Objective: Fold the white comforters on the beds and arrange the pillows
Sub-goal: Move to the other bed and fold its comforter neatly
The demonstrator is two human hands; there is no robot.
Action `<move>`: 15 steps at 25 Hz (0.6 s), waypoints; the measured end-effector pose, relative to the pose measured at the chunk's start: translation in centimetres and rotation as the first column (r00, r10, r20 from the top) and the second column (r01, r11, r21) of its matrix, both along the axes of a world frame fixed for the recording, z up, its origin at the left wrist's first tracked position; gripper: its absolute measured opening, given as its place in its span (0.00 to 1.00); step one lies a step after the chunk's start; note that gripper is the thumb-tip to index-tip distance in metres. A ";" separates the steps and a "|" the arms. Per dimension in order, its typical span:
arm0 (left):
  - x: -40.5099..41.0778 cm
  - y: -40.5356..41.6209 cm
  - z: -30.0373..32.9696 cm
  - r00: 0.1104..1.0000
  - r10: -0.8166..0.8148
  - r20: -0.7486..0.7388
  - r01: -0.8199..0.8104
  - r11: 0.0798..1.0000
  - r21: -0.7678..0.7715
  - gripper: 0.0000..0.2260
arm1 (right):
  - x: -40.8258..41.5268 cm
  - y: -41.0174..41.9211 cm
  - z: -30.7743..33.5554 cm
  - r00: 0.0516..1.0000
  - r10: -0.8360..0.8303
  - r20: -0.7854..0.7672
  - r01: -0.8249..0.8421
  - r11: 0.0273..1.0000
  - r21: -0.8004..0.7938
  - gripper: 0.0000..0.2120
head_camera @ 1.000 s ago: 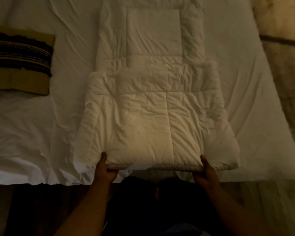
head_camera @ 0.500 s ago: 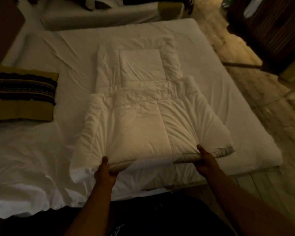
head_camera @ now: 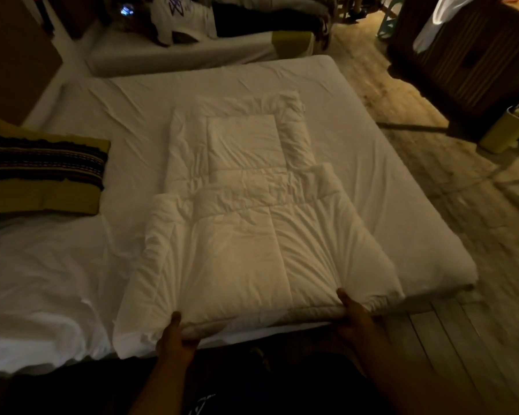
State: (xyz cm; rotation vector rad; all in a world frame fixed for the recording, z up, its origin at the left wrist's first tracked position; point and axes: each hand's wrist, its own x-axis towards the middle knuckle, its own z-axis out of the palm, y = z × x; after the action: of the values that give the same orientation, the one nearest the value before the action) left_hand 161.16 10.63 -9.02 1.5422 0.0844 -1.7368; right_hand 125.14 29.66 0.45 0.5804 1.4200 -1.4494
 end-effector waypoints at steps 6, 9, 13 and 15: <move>0.2 4.9 1.6 1.000 0.022 0.001 -0.022 0.999 -0.028 0.28 | -1.2 5.4 -2.1 0.996 0.093 0.009 -0.093 0.995 0.026 0.41; 0.3 7.6 1.6 0.999 0.014 0.038 -0.013 1.000 -0.018 0.30 | -0.7 7.0 0.0 0.996 0.080 0.046 -0.082 0.996 0.047 0.38; 1.2 10.7 1.5 1.000 0.023 0.021 -0.022 0.999 -0.042 0.29 | 1.1 9.2 1.9 0.995 0.100 -0.003 -0.100 0.994 0.040 0.24; 2.0 11.8 1.4 0.999 0.026 0.032 -0.025 0.999 -0.031 0.27 | 2.2 10.2 2.6 0.995 0.098 -0.035 -0.096 0.994 0.047 0.16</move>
State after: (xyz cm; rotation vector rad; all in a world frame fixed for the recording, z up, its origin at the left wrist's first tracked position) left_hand 163.20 22.40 -7.57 1.5405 0.0607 -1.6855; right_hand 127.34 39.88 3.03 0.5079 1.4936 -1.3607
